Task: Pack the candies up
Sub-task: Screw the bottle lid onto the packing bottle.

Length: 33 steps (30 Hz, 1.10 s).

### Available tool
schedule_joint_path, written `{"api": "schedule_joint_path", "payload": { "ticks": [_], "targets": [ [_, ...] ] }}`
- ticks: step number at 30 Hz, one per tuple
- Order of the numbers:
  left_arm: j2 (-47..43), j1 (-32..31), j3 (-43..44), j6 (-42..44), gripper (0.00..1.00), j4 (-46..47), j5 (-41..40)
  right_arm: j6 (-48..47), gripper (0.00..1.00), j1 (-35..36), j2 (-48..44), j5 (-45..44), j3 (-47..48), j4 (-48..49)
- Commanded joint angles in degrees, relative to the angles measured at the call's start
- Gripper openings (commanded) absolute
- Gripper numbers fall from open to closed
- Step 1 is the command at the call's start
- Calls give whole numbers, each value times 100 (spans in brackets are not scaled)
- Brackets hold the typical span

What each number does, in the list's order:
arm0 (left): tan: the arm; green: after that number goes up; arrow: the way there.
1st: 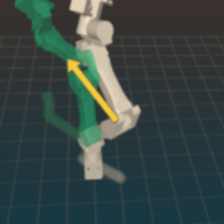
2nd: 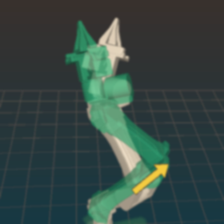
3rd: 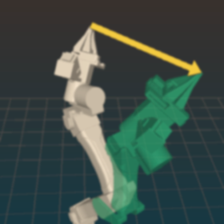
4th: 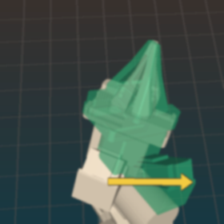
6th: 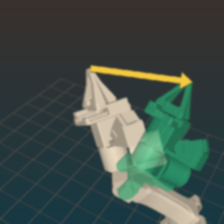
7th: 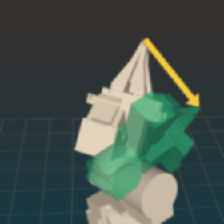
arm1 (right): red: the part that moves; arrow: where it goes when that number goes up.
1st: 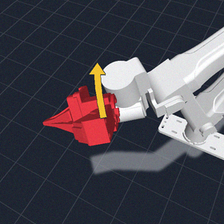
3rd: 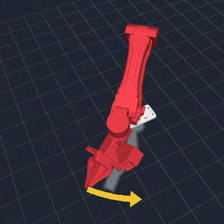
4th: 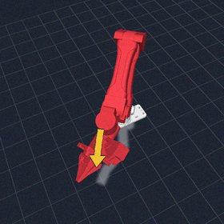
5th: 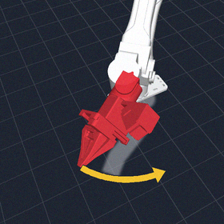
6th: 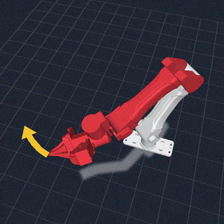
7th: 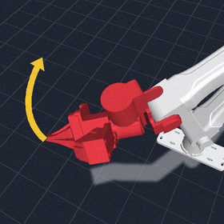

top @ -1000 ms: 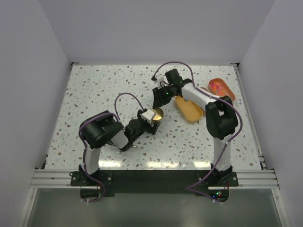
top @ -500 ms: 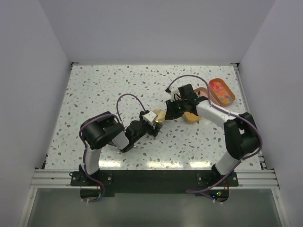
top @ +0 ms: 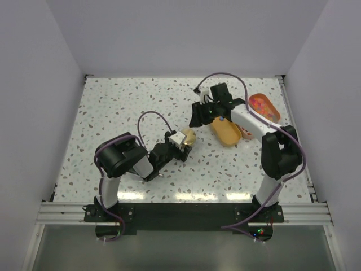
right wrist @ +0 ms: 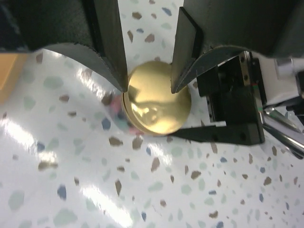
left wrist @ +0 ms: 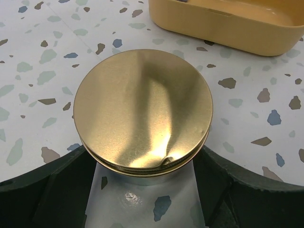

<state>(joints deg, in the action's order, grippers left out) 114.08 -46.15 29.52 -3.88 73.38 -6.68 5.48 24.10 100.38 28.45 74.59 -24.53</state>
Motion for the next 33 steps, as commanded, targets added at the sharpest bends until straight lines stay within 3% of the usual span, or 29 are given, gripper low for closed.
{"api": "schedule_joint_path", "payload": {
  "ticks": [1,6,13,22,28,33],
  "targets": [
    [-62,27,124,-25,64,414,-35,-503,46,42,638,591,801,-130],
    [-44,27,159,-25,64,370,-44,-732,45,165,1282,899,1488,-227],
    [-26,36,186,-43,64,326,-106,-802,39,271,1494,970,1296,-219],
    [-9,71,230,-148,64,220,-229,-591,31,262,440,557,-311,167],
    [0,71,239,-174,63,176,-273,180,28,271,-578,118,-1813,668],
    [0,71,239,-175,63,167,-238,682,27,271,-1151,-120,-2457,1012]
  ]
}}
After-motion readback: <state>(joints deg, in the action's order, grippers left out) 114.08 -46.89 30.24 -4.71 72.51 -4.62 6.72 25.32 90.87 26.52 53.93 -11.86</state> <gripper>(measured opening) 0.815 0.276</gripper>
